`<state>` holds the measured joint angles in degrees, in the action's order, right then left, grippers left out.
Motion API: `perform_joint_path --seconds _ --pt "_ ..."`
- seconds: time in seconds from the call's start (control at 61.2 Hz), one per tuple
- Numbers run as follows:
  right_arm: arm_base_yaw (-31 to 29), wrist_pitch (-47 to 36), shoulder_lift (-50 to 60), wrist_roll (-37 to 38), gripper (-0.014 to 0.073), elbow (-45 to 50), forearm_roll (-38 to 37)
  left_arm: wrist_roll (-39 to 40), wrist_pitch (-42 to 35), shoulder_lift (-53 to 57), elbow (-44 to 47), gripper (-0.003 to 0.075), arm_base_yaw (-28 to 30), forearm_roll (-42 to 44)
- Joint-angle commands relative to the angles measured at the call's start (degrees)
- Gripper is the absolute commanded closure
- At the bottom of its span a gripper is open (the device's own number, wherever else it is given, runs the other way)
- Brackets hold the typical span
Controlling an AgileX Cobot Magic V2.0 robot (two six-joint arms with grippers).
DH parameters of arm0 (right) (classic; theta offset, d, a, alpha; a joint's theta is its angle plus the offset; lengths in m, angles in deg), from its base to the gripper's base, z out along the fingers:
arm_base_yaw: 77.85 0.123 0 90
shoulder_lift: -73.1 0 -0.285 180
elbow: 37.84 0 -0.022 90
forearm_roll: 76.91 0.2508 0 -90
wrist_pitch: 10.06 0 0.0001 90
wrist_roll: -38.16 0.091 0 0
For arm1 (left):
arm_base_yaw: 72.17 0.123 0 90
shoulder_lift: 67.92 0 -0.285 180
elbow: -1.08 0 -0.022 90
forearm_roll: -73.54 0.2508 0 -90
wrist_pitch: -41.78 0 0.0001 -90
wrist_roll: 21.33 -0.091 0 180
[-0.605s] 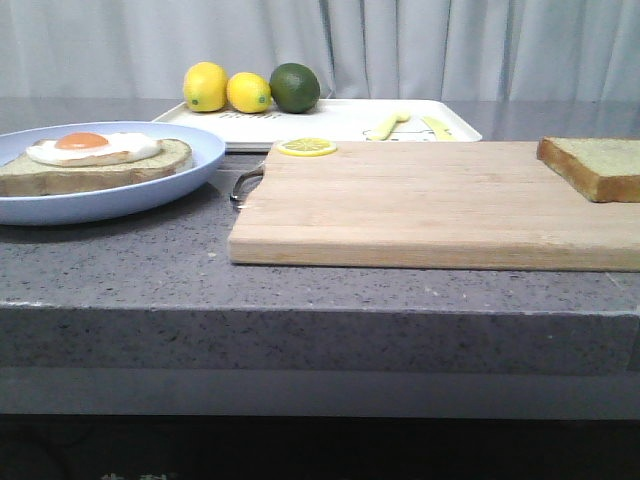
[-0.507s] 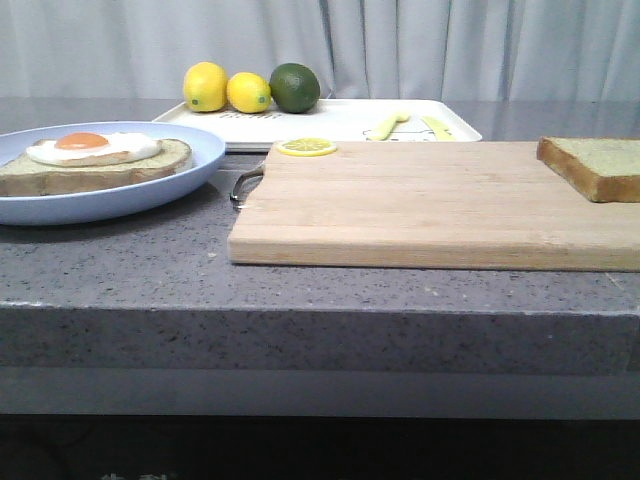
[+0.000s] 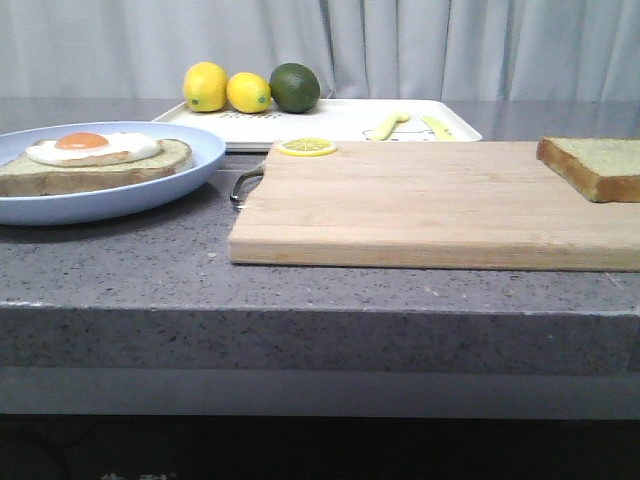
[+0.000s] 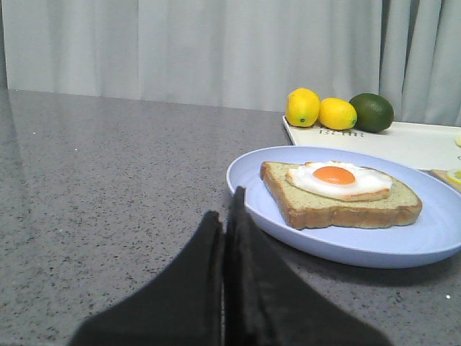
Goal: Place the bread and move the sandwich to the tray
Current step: 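Move the right gripper down over the bread slice on the cutting board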
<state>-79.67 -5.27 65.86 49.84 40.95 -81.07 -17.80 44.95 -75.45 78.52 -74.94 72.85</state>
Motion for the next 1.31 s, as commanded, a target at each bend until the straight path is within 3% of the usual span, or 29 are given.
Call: perform_joint_path --seconds 0.0,0.605,0.899,0.981,1.291 --pt "-0.19 -4.78 1.06 -0.13 0.0663 -0.16 -0.87 0.06 -4.6 1.16 0.18 0.0741 0.03 -0.47" --pt "-0.19 -5.11 1.06 -0.07 0.0663 -0.21 -0.83 0.06 -6.71 1.16 -0.59 0.0741 0.03 -0.47" --pt "-0.19 3.57 1.06 -0.07 0.0663 -10.91 0.12 0.06 -4.21 0.74 -12.84 0.0741 0.03 -0.03" --pt "-0.19 7.41 0.65 -0.07 0.0663 -16.08 0.12 0.06 -0.83 -0.48 -17.84 0.0741 0.03 0.03" --pt "-0.19 20.12 -11.35 -0.07 0.0663 -35.71 0.12 -5.83 25.27 -13.01 -41.57 0.0741 0.03 0.36"
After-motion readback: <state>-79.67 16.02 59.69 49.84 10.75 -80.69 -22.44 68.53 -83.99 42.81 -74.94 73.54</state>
